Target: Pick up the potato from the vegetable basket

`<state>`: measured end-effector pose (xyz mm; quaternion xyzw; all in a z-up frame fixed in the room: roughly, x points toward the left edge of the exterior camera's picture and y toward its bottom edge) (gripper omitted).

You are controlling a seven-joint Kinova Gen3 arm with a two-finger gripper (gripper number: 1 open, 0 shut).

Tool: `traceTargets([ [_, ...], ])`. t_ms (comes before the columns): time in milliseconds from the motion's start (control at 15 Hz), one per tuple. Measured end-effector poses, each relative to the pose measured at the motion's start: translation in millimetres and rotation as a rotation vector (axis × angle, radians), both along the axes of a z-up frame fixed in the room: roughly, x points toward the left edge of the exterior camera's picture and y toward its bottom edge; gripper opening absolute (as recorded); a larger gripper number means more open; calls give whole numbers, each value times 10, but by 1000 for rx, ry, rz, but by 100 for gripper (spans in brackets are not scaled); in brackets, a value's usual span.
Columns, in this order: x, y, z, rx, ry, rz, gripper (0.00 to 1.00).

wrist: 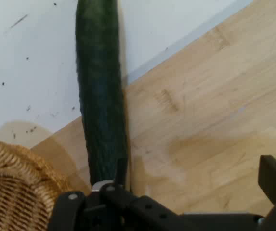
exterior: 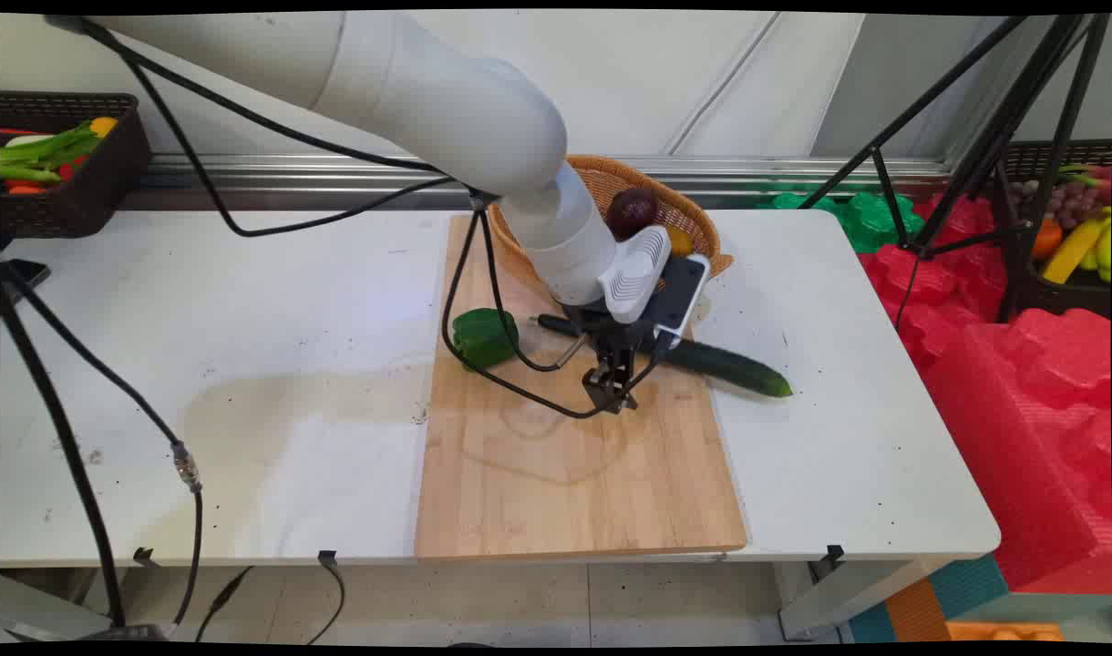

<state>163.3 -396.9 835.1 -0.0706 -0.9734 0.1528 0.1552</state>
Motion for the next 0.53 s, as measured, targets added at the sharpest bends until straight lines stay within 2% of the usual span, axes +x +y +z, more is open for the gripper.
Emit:
traceTargets([
  [333, 132, 153, 233, 4, 38, 44, 100],
  [533, 246, 279, 435, 5, 73, 94, 100],
])
